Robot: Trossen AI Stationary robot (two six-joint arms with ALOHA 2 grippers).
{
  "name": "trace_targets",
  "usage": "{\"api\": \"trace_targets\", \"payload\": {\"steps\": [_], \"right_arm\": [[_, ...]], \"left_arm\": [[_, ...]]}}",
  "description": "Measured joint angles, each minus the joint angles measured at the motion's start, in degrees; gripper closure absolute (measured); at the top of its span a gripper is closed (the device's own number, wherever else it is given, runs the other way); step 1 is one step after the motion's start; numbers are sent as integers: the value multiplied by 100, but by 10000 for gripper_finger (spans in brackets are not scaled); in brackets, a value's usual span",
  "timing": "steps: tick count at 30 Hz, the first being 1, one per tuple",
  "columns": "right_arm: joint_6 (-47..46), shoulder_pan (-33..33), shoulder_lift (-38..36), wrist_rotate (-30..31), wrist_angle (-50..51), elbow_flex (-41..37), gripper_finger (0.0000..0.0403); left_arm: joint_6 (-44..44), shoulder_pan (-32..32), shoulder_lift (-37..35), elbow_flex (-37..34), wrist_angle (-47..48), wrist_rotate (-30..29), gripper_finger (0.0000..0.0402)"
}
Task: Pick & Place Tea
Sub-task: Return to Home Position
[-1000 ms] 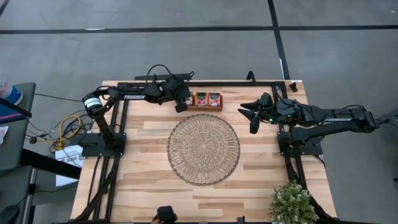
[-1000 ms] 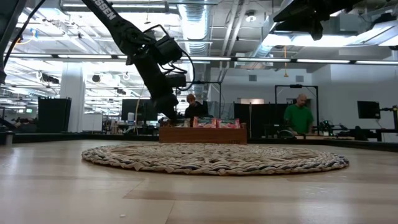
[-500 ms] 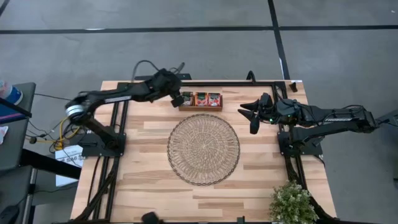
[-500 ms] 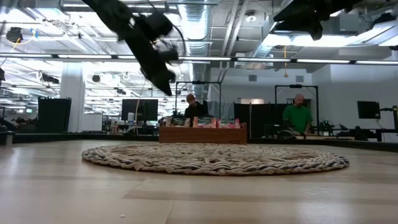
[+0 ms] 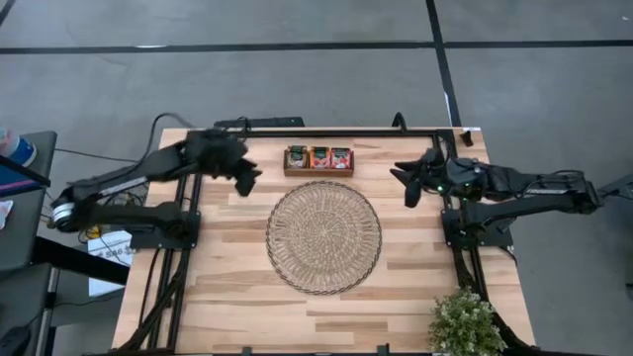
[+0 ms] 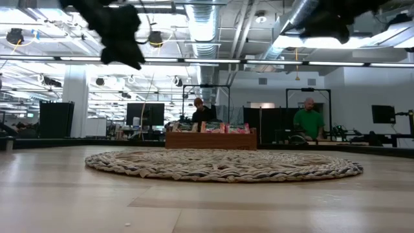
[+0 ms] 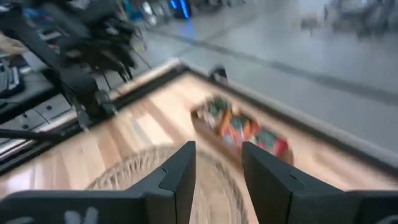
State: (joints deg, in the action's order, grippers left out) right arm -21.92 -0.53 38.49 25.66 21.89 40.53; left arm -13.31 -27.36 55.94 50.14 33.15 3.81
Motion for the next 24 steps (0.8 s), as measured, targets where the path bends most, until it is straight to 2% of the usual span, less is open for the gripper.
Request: {"api": "trace_targets", "payload": {"steps": [3, 6, 9, 16, 19, 24], "right_arm": [[-504, 56, -187, -87, 695, 0, 282], [-551, 205, -270, -509, 865, -46, 282], [-649, 391, -294, -631, 430, -316, 282], [-803, 793, -298, -690, -1311, -1440, 282], [-867, 784, -408, -836, -1471, -1737, 282], [-825, 660, -1339, -915, -1149, -1915, 282]], "left_arm": [[-441, 225, -833, -726, -312, 154, 256], [-884, 496, -1748, -1412, -776, 172, 256], [-1220, 755, -2556, -1954, -1204, 171, 256], [-1464, 1252, -4072, -3159, -2125, 166, 256], [-1477, 1330, -4642, -3684, -2475, 155, 256], [-1503, 1330, -5531, -4091, -2503, 2, 256]]}}
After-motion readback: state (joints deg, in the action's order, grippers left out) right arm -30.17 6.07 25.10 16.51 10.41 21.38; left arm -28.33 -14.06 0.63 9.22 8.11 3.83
